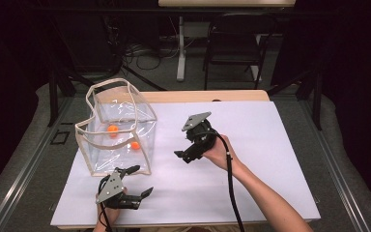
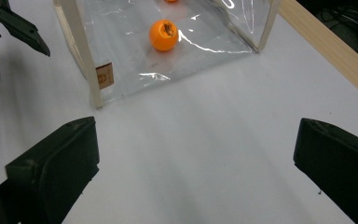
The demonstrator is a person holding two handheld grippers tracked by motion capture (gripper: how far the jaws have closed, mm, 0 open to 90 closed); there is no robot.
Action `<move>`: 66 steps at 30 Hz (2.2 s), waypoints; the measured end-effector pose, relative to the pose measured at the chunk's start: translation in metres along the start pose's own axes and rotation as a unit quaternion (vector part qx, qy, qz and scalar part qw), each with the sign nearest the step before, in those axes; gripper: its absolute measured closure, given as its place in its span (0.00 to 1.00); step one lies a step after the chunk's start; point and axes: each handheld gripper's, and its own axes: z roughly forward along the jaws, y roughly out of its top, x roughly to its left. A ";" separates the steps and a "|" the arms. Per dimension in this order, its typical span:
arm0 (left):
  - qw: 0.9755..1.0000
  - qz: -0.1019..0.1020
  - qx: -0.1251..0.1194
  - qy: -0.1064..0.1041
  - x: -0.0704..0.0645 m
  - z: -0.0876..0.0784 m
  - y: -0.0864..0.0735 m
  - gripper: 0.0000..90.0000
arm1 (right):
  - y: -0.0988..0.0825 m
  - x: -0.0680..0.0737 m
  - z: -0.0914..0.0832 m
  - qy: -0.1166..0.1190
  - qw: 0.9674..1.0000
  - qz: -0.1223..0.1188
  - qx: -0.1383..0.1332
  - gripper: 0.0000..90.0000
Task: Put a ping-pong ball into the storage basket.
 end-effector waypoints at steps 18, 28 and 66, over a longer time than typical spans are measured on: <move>1.000 0.000 0.000 0.001 0.000 0.000 0.000 0.17 | -0.053 -0.004 -0.010 -0.017 0.999 0.026 0.013 0.00; 1.000 0.001 0.003 0.004 0.001 0.000 0.000 0.17 | -0.077 -0.004 -0.026 -0.031 0.999 0.039 0.016 0.00; 1.000 0.001 0.004 0.005 0.000 0.001 0.000 0.17 | -0.142 0.009 -0.053 -0.061 0.996 0.066 0.016 0.00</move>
